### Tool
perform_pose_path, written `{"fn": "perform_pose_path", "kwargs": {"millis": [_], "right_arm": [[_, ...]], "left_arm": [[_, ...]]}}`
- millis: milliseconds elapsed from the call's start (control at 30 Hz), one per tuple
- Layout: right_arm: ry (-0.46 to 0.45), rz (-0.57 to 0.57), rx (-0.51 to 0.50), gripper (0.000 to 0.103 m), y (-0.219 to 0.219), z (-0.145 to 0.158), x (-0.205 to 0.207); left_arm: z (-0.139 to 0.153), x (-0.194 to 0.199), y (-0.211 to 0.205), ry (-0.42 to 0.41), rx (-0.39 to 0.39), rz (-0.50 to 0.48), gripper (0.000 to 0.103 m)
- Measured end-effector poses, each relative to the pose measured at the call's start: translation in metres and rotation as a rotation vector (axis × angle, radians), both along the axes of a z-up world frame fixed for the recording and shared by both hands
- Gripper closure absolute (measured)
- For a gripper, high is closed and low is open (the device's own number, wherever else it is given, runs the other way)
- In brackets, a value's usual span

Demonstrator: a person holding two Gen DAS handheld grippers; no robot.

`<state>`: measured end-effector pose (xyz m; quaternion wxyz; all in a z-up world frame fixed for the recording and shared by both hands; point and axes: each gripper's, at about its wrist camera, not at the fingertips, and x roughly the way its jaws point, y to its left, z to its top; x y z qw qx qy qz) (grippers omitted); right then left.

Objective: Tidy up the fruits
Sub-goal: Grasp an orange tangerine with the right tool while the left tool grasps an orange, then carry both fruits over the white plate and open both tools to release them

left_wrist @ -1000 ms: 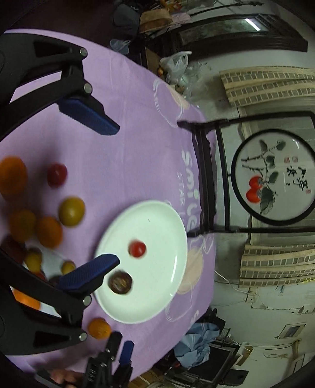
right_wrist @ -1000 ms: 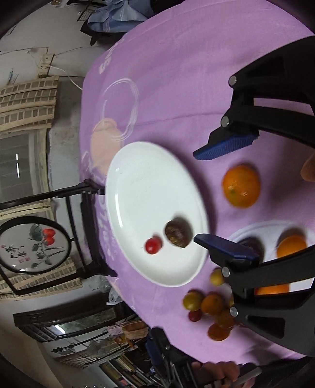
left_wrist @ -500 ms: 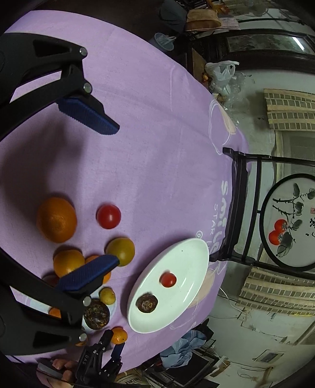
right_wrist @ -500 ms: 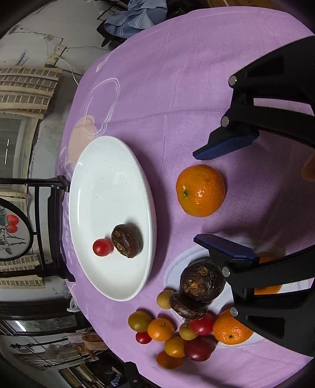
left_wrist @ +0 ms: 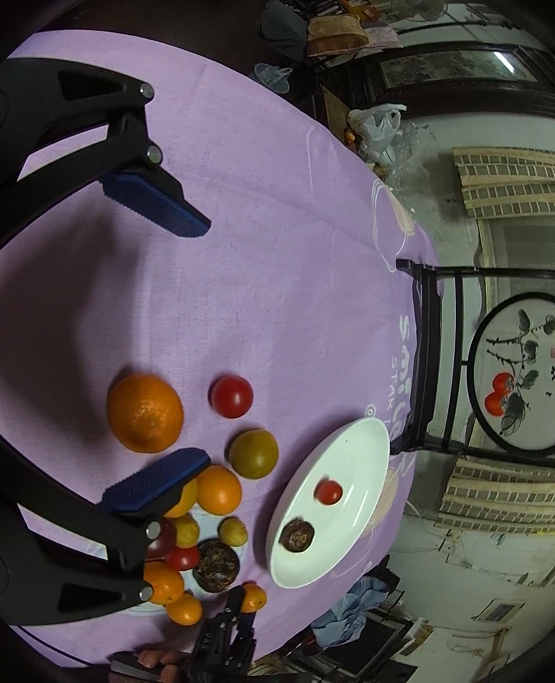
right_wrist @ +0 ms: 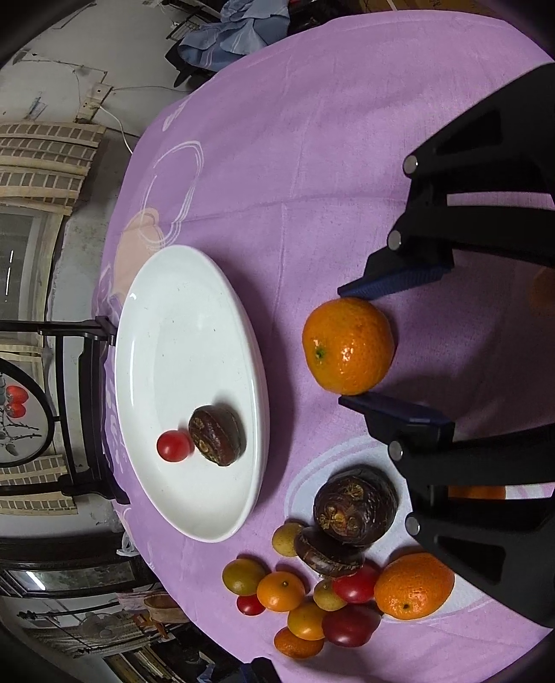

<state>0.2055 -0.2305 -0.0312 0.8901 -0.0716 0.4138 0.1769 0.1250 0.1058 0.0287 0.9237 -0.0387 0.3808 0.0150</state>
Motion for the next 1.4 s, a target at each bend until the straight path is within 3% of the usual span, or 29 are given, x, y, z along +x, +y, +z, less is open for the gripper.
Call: {"fn": "perform_pose_path", "kwargs": {"millis": [133,233,533,800,1000,1067,1400], "right_arm": [[0.022,-0.02,0.092,0.059,-0.011,0.006,0.001],[0.015,-0.03,0.094,0.059,-0.013,0.008,0.0],[0.038,-0.02,0.103,0.059,-0.011,0.005,0.0],[0.04,-0.022,0.1,0.059,-0.011,0.004,0.0],[0.039,-0.02,0.098,0.059,-0.011,0.004,0.0],[0.037,-0.018,0.097,0.059,-0.011,0.005,-0.001],[0.03,0.034,0.157,0.059,-0.006,0.016,-0.014]], "left_arm": [[0.0,-0.008,-0.01,-0.004,-0.006,-0.13,0.002],[-0.004,-0.016,-0.02,-0.009,0.033,-0.209,0.003],[-0.022,-0.019,-0.041,0.021,0.137,-0.294,0.017],[-0.035,-0.005,-0.045,0.074,0.169,-0.287,0.03],[-0.041,0.002,-0.043,0.103,0.16,-0.288,0.046],[-0.041,0.003,-0.043,0.106,0.14,-0.301,0.056],[-0.029,-0.001,-0.031,0.067,0.079,-0.253,0.057]]}}
